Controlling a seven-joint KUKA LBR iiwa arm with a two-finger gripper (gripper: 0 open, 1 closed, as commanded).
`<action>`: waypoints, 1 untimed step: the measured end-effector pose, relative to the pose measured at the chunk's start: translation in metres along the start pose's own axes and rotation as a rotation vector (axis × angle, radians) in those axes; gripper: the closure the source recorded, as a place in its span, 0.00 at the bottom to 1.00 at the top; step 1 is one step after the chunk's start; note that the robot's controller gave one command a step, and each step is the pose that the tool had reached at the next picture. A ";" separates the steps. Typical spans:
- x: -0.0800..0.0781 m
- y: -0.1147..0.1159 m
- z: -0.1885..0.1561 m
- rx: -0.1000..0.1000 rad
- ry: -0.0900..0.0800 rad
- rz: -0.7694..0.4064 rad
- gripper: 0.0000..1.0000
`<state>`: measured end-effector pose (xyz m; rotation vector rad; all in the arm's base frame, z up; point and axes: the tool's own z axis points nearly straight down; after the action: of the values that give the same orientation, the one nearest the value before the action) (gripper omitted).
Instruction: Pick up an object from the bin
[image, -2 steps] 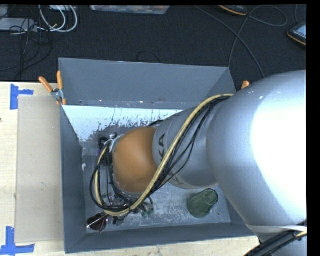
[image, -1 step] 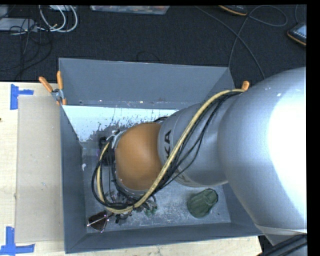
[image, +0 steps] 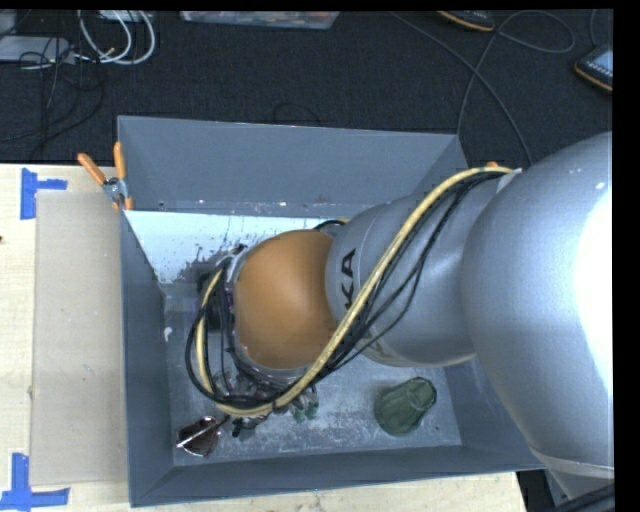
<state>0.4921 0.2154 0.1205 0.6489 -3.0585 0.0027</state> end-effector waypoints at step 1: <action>0.001 0.000 -0.019 0.000 0.002 0.000 1.00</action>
Offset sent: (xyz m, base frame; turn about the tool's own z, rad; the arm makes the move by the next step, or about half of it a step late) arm -0.0008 -0.0002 0.0261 -0.0001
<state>0.4915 0.2152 0.1397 0.6483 -3.0564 0.0037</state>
